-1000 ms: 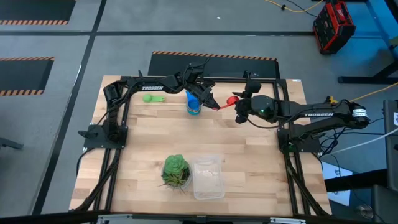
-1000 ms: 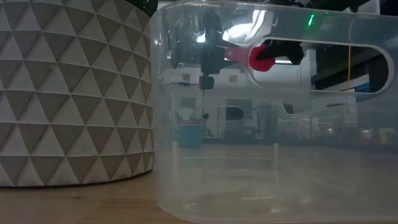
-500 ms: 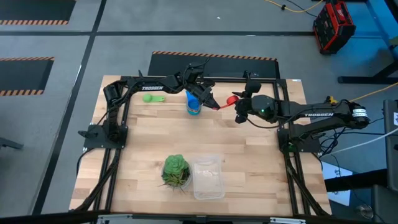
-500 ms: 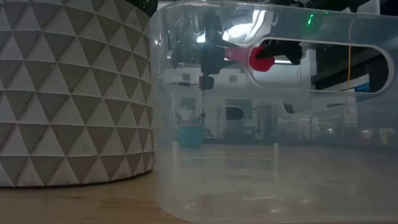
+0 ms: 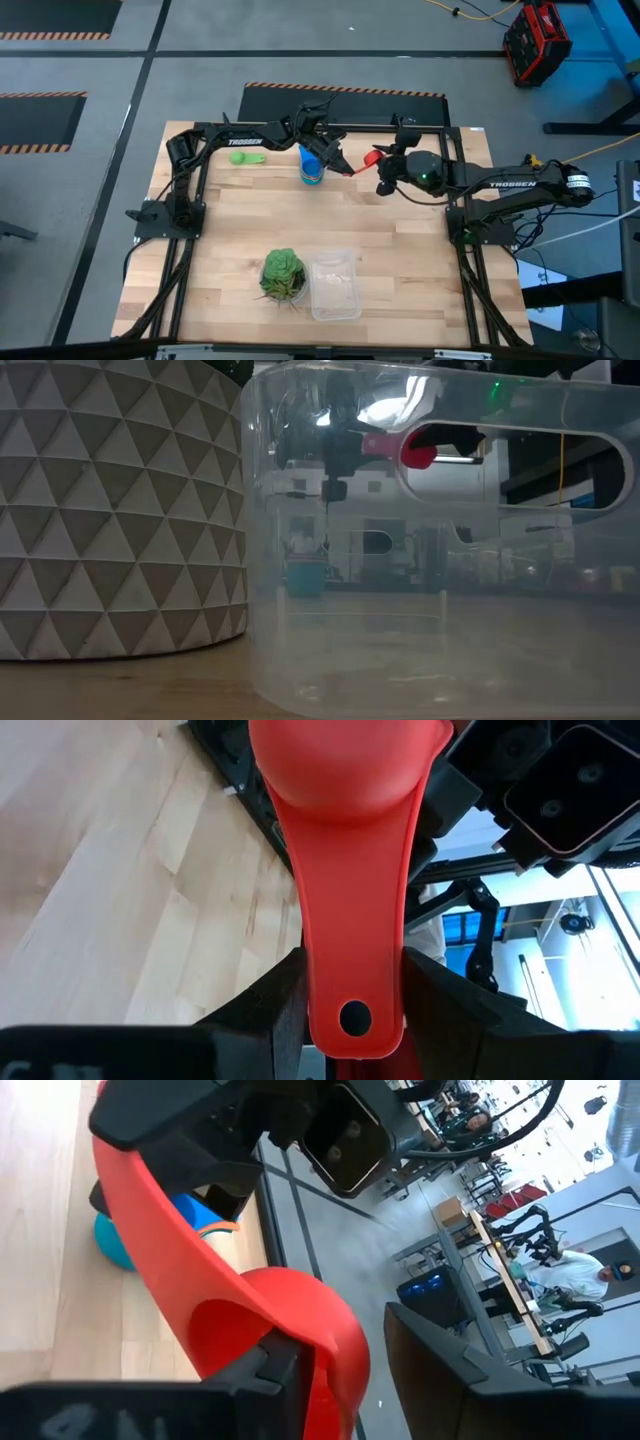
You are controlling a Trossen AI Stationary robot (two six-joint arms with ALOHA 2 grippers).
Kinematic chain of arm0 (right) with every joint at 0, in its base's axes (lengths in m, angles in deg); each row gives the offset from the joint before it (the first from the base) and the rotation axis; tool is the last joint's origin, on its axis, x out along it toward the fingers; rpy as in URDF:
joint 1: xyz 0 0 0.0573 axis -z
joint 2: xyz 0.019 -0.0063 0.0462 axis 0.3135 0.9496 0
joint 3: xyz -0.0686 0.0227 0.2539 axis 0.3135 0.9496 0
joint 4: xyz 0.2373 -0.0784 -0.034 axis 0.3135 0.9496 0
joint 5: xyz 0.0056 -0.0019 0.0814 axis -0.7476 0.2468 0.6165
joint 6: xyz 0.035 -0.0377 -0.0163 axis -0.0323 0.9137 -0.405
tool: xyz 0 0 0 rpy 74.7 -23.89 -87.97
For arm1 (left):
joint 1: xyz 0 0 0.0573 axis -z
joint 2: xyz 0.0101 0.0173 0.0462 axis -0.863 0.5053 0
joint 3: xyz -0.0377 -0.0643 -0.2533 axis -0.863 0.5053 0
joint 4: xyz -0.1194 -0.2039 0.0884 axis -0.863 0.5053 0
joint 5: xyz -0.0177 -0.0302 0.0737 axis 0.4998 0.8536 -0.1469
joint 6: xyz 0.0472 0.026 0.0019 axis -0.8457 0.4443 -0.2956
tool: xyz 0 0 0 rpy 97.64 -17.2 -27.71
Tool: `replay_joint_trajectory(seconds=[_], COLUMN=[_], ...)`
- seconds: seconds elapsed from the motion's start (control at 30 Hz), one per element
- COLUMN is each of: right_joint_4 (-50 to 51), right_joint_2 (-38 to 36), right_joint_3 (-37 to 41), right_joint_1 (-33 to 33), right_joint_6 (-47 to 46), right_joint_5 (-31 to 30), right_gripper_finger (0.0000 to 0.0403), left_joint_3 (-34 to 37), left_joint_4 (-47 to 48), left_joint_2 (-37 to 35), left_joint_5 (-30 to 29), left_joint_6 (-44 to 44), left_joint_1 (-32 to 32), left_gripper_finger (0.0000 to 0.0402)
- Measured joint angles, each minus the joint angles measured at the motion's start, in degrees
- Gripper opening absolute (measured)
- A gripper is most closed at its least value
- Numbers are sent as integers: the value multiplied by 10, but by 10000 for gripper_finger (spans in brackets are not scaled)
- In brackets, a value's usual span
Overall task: Nest measuring cups in basket
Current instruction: Stack the red measuring cup on top of the blue measuring cup
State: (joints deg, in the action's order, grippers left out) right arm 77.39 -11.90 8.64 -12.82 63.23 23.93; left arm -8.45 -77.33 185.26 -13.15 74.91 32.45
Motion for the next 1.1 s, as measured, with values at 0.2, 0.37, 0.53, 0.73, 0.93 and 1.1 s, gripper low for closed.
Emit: replay_joint_trajectory(seconds=[0.2,0.37,0.53,0.73,0.93,1.1], right_joint_4=[2,10,10,9,18,19], right_joint_2=[0,0,0,0,0,0], right_joint_3=[0,0,0,0,0,0], right_joint_1=[0,0,0,0,0,1], right_joint_6=[2,11,5,4,-5,-48], right_joint_5=[1,-1,1,3,-2,-51], right_gripper_finger=[80,32,41,25,22,21], left_joint_3=[0,0,0,0,0,0], left_joint_4=[-3,-3,-5,-9,-32,-73], left_joint_2=[0,0,0,0,0,0], left_joint_5=[-1,3,2,1,-1,-10], left_joint_6=[0,5,-5,-8,-62,-111], left_joint_1=[0,0,0,0,-10,-37], left_gripper_finger=[141,141,140,140,140,141])
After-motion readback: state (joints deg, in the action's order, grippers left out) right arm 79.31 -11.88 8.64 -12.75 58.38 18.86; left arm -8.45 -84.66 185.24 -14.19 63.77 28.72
